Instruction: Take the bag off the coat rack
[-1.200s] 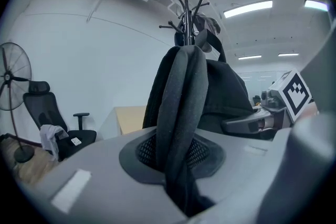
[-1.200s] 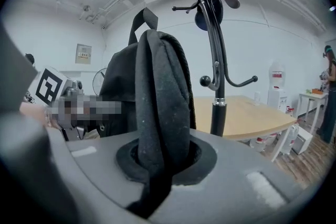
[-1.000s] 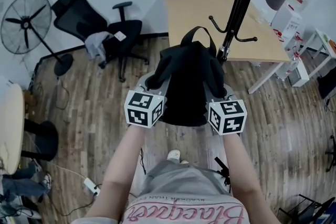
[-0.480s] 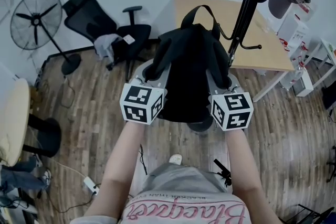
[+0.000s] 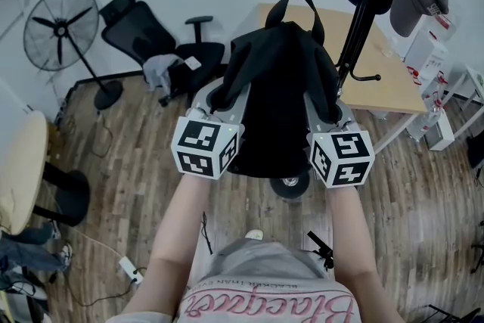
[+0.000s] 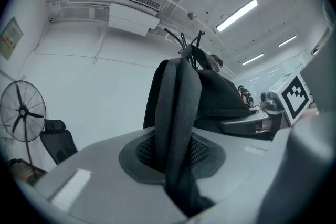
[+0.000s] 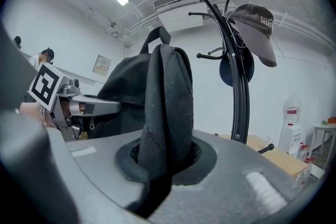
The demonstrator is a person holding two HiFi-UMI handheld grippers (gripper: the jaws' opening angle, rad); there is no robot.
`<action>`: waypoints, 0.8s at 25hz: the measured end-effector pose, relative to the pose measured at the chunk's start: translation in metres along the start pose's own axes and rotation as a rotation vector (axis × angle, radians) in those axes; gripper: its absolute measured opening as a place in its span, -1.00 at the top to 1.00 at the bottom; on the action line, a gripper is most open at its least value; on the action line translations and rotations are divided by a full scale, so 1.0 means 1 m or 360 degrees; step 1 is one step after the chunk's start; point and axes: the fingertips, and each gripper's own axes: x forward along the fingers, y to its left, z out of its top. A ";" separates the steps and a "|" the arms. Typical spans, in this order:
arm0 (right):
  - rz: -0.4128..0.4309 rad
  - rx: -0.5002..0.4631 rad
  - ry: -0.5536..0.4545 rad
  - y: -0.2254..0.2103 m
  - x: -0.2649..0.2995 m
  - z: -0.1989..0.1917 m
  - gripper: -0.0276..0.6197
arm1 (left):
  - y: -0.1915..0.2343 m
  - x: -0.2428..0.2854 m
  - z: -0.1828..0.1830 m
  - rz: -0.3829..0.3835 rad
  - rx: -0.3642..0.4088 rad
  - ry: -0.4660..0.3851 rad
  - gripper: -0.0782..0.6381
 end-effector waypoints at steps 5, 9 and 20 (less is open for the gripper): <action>-0.0011 -0.0026 -0.0044 -0.001 -0.001 0.010 0.81 | 0.000 -0.001 0.011 0.0015 0.0003 -0.0035 0.54; -0.0019 -0.0020 -0.0062 -0.002 0.002 0.015 0.81 | 0.002 0.000 0.017 0.0023 0.0004 -0.0052 0.54; -0.0014 -0.0022 -0.0076 0.001 0.003 0.018 0.81 | 0.005 -0.003 0.020 0.0050 0.0006 -0.0071 0.54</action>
